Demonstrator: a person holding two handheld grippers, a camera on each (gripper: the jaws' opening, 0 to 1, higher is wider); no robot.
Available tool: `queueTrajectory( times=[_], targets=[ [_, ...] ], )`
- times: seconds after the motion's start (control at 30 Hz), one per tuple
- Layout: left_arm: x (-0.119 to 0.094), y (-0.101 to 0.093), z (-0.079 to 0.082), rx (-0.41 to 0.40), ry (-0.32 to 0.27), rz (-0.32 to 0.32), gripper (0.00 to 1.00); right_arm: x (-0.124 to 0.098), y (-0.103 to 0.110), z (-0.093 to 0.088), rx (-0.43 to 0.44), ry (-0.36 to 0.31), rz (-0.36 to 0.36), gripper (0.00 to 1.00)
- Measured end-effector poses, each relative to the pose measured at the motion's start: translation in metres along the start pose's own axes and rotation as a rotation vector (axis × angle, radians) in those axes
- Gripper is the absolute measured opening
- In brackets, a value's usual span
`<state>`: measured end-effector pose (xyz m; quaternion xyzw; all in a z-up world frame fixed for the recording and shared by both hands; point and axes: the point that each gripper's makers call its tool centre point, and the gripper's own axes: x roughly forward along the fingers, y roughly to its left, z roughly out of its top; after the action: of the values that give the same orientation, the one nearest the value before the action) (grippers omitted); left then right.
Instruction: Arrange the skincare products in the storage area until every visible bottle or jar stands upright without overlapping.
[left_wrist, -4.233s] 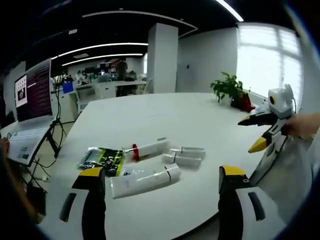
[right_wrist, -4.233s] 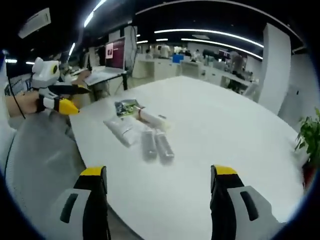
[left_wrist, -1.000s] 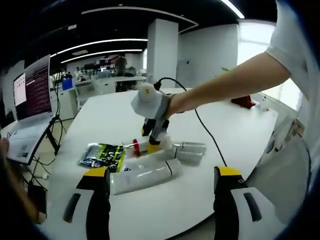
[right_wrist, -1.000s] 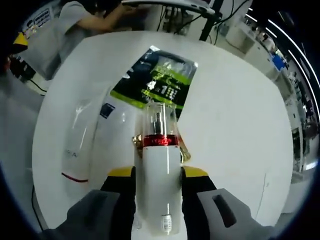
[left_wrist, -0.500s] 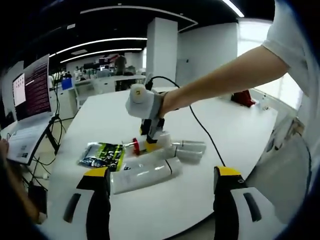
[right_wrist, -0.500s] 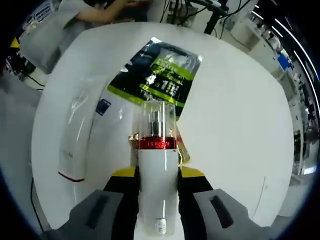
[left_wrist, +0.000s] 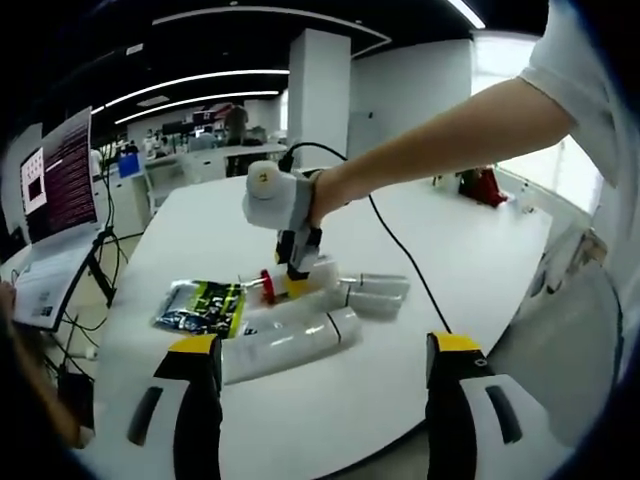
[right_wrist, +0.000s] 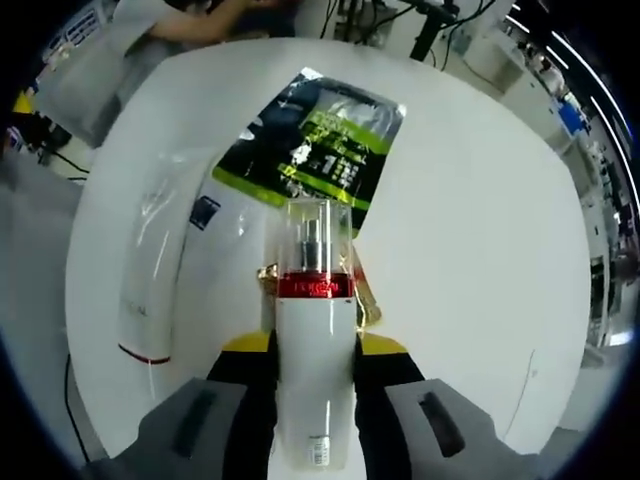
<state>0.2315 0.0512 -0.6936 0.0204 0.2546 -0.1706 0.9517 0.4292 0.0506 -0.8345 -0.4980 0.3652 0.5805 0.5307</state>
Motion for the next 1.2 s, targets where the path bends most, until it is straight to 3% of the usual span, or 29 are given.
queueTrajectory(
  times=[0.77, 1.0, 1.2],
  targets=[
    [-0.001, 0.007, -0.002, -0.010, -0.007, 0.017, 0.76, -0.007, -0.006, 0.009, 0.046, -0.196, -0.108, 0.27],
    [-0.003, 0.009, 0.000, -0.016, -0.018, 0.028, 0.76, -0.035, -0.007, 0.020, 0.145, -0.369, -0.170, 0.27],
    [-0.004, 0.010, 0.001, -0.020, -0.026, 0.032, 0.76, -0.051, -0.009, 0.020, 0.207, -0.447, -0.221, 0.26]
  ],
)
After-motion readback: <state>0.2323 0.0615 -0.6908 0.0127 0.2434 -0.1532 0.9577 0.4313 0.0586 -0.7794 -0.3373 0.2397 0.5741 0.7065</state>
